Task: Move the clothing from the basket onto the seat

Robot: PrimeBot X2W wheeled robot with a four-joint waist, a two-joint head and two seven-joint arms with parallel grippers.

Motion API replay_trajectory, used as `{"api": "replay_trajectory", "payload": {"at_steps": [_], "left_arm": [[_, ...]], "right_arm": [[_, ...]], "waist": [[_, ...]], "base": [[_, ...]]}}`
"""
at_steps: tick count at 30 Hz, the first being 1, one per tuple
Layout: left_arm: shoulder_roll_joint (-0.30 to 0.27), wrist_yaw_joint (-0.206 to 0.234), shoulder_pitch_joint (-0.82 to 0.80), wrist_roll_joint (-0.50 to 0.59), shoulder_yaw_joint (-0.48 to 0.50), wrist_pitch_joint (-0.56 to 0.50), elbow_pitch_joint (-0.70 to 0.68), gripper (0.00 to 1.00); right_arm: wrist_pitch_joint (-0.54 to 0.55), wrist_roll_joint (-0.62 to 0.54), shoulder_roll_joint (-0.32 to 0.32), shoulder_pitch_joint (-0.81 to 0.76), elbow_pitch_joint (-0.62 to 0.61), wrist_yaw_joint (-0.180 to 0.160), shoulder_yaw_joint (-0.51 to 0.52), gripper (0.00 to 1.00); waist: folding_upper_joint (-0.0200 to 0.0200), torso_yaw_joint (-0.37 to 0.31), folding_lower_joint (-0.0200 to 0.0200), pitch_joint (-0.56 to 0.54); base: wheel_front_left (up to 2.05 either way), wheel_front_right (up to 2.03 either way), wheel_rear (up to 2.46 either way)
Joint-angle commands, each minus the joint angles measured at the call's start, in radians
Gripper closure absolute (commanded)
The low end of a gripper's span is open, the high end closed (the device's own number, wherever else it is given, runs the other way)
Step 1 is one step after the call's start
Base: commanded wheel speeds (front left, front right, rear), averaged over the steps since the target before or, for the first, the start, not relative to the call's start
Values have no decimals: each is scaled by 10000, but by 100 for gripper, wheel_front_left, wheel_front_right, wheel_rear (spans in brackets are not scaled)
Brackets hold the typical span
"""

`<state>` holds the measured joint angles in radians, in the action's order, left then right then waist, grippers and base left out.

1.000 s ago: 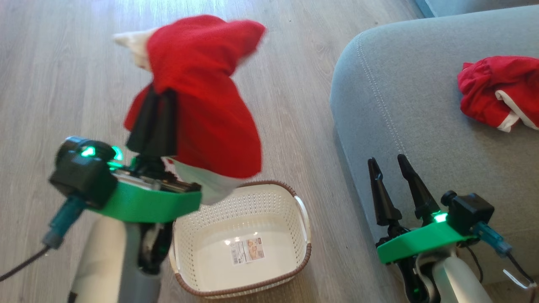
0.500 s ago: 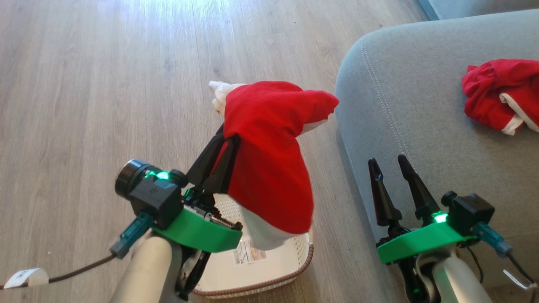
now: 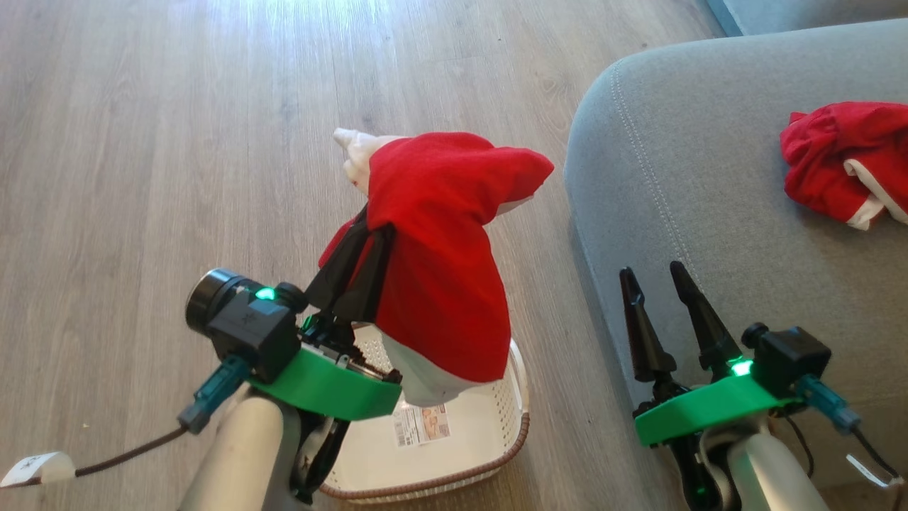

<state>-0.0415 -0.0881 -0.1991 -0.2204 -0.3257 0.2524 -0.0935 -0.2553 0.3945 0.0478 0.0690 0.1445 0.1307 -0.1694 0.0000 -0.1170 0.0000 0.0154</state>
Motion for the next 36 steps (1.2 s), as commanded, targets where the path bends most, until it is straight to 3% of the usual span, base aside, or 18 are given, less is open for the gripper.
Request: {"api": "replay_trajectory", "payload": {"at_steps": [1,11,21,36], "left_arm": [[-87,30,-466,-116,387,93,-351,100],[-87,13,-494,-136,579,93,-169,100],[-87,-55,-651,54,589,93,129,100],[-87,-156,-789,216,-481,93,517,100]], "right_arm": [[-65,-255,24,200,-310,0,-243,0],[-65,-367,175,268,-665,0,-1217,0],[-65,44,1823,753,-1681,0,-4451,0],[-65,320,1430,1787,-526,0,-5138,0]], "waist": [[0,-5,0,10],[0,-72,0,103],[0,-71,0,196],[0,356,0,159]], "base": [[0,0,0],[0,0,0],[0,0,0],[0,0,0]]}}
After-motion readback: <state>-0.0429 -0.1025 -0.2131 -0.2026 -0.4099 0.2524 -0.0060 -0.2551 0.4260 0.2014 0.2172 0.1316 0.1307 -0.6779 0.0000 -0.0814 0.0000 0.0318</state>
